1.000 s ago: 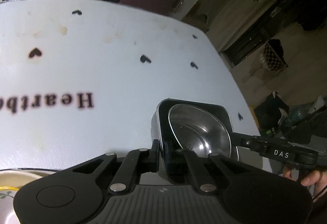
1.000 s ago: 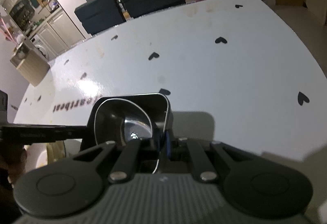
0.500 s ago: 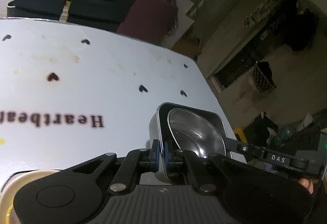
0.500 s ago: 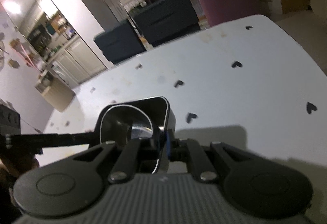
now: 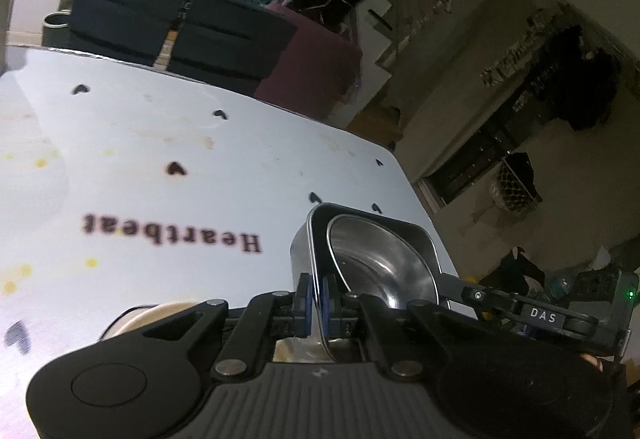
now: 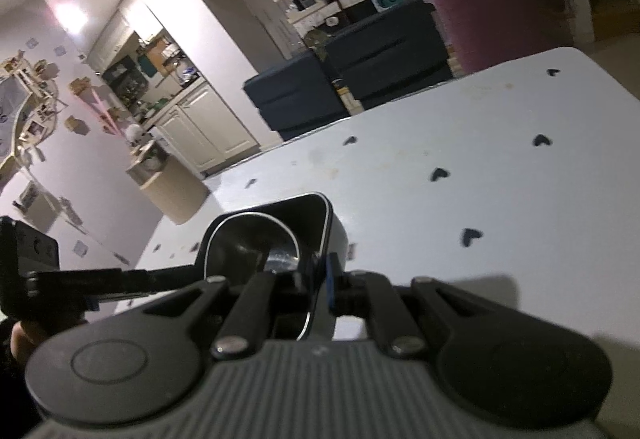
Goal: Organize plates and bowls
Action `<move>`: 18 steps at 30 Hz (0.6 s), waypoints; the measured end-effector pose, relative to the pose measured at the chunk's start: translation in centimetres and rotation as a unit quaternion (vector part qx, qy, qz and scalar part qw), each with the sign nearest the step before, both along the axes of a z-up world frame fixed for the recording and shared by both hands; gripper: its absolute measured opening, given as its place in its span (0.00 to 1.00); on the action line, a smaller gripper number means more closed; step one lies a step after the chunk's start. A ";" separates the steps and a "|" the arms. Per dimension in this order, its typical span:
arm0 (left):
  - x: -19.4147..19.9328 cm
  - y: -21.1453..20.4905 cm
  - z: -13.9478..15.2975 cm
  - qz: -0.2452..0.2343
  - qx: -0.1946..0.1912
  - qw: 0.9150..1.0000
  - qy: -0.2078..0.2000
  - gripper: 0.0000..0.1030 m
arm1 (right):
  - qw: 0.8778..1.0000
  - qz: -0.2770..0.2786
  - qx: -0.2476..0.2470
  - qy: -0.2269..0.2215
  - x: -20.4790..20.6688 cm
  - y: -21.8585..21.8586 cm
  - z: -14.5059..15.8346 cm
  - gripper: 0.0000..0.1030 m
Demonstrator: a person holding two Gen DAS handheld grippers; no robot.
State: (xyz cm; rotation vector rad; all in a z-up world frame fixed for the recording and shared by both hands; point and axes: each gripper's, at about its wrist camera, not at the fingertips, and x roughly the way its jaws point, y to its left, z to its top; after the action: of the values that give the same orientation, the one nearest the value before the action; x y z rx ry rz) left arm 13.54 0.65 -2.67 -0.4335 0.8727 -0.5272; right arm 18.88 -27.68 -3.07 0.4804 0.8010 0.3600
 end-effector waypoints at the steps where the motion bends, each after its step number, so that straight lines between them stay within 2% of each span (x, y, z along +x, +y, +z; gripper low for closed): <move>1: -0.2 0.6 -0.1 0.004 0.000 1.000 0.001 0.04 | 1.000 0.004 0.002 -0.002 -0.1 0.5 0.1 0.08; 11: -3.4 5.7 -1.3 0.027 -0.008 0.999 0.017 0.04 | 0.999 0.034 0.023 0.008 -0.6 4.6 -0.4 0.08; 18: -4.8 7.6 -2.6 0.038 -0.008 0.999 0.035 0.04 | 0.998 0.047 0.030 0.024 -1.6 6.2 -1.0 0.08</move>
State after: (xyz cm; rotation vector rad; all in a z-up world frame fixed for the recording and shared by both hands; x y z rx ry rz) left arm 8.79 8.28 -5.26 -0.5009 0.9157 -0.4518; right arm 17.28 -21.47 -4.03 0.5103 0.8635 0.4630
